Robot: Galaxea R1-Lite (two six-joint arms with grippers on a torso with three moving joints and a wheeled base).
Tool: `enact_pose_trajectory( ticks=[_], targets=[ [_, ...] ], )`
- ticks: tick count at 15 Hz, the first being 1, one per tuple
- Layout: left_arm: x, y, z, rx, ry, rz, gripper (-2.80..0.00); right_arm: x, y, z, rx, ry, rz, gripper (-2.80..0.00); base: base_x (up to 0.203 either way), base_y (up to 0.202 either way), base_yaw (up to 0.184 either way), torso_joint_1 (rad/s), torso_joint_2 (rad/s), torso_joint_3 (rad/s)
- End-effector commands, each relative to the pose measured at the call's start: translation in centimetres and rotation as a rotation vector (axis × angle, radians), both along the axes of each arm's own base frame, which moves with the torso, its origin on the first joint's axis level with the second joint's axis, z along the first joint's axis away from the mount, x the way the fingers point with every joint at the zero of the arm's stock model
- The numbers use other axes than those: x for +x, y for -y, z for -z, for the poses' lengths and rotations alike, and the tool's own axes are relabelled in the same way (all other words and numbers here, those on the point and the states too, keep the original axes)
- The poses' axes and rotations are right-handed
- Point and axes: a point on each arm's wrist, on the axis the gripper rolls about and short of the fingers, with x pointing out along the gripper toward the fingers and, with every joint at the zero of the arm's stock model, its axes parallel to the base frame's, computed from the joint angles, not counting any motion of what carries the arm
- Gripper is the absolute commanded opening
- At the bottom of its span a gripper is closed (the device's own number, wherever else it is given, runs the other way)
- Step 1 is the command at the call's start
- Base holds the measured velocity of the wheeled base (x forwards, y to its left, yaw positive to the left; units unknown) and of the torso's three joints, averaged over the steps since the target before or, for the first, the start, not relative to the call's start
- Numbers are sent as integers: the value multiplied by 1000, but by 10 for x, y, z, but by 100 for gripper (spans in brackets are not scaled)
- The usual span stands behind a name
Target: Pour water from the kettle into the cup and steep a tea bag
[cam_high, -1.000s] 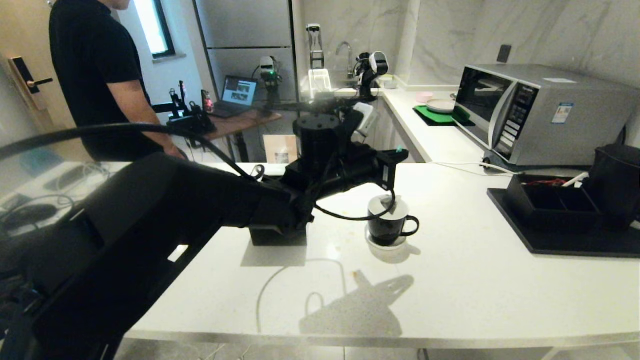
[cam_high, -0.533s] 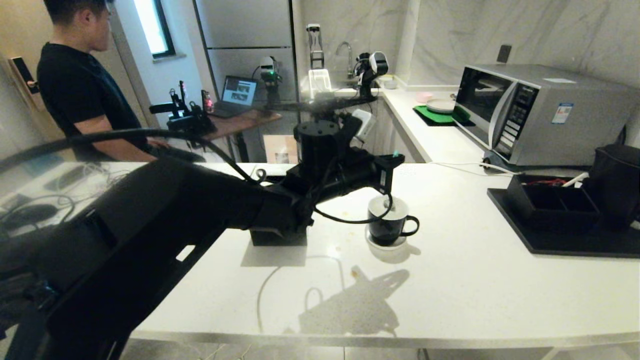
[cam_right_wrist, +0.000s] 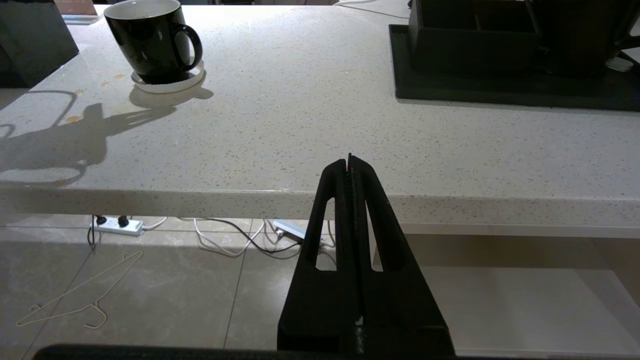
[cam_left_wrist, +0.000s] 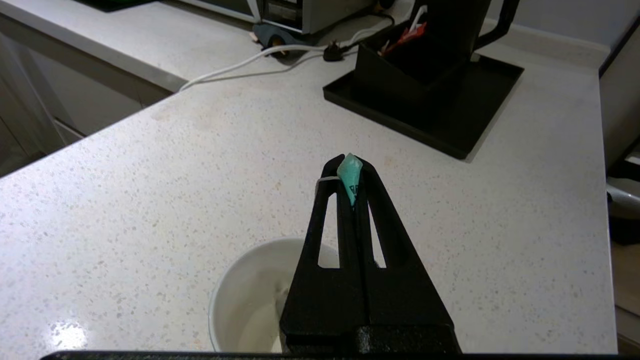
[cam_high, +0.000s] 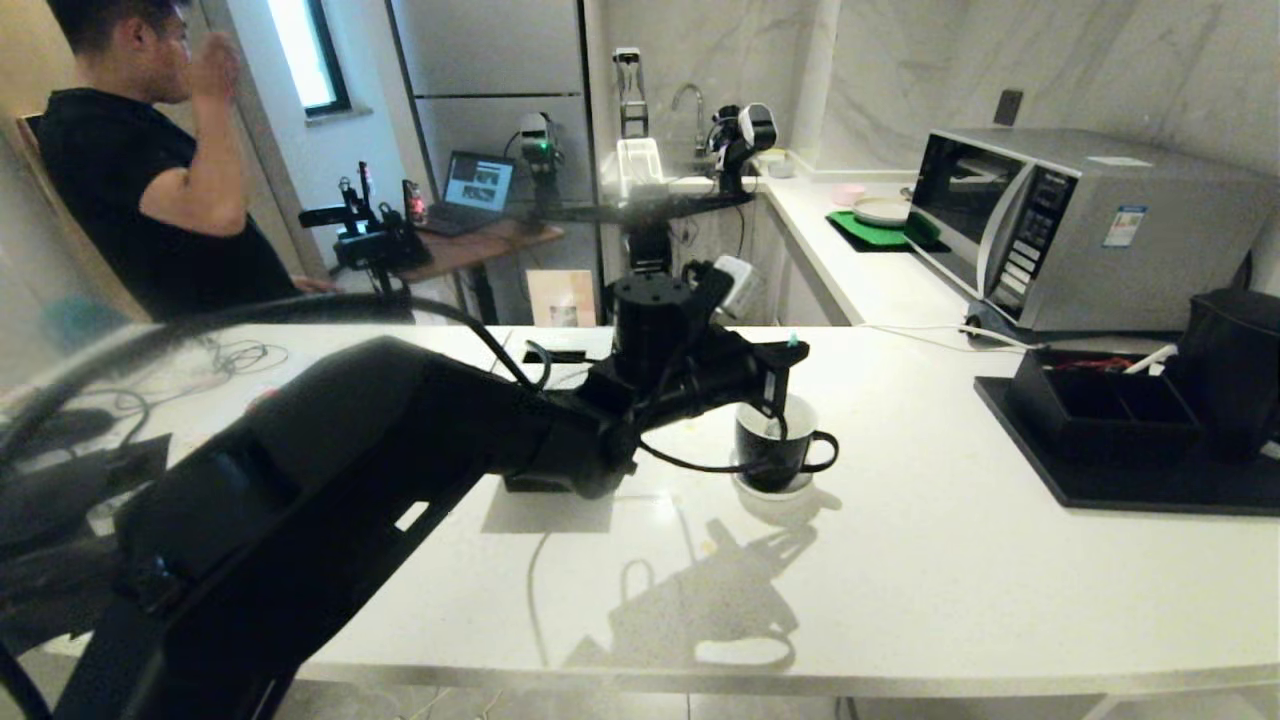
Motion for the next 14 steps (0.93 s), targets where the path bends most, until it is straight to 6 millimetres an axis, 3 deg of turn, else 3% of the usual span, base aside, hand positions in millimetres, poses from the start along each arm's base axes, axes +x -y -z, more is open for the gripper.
enact_pose_trajectory(
  ticks=[1, 8, 14],
  targets=[
    [2, 2, 11, 12, -16, 2, -280, 0, 0, 0, -1, -1, 0, -280, 0, 0, 0, 0, 0, 0],
    [-3, -2, 42, 53, -43, 3, -280, 0, 0, 0, -1, 0, 0, -280, 0, 0, 0, 0, 0, 0],
    [-5, -4, 27, 37, -7, 4, -280, 0, 0, 0, -1, 0, 0, -280, 0, 0, 0, 0, 0, 0]
  ],
)
